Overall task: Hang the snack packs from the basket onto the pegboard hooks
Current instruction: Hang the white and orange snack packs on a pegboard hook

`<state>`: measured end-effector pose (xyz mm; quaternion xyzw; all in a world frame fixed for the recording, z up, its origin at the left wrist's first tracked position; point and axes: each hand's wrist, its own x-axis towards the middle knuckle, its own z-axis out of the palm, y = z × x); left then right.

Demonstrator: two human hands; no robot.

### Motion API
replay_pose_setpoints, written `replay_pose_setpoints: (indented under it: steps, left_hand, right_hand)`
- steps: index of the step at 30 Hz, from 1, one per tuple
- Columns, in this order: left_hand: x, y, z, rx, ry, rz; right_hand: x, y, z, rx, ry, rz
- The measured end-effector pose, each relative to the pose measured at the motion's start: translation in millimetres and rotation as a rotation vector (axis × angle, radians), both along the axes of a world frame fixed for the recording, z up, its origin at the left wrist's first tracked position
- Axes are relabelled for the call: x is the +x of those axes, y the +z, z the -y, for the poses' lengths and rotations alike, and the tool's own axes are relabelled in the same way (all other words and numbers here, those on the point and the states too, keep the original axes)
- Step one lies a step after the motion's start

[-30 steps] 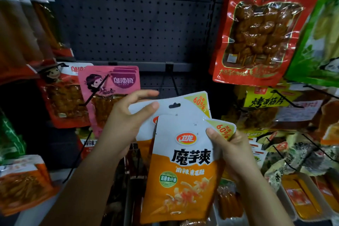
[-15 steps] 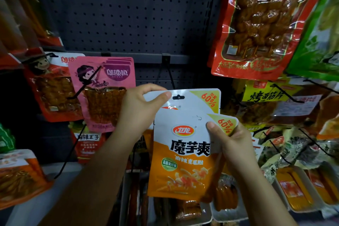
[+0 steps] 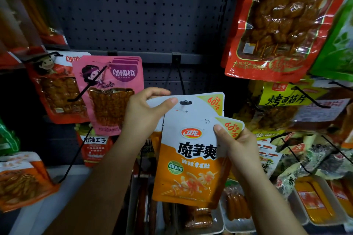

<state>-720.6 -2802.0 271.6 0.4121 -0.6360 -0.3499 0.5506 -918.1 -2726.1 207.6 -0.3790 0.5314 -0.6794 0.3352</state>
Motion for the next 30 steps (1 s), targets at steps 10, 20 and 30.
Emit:
replay_pose_setpoints:
  steps: [10,20,30]
  left_hand:
    - [8,-38,51,0.147,0.094,0.11]
    - [-17,-17,129,0.056,0.297,0.39]
    - [-36,-18,166,0.1,0.399,0.508]
  right_hand:
    - [2,3,53,0.021,-0.124,-0.031]
    - [-8,11,150,0.133,-0.262,-0.105]
    - [-9,25,192,0.236,-0.375,-0.157]
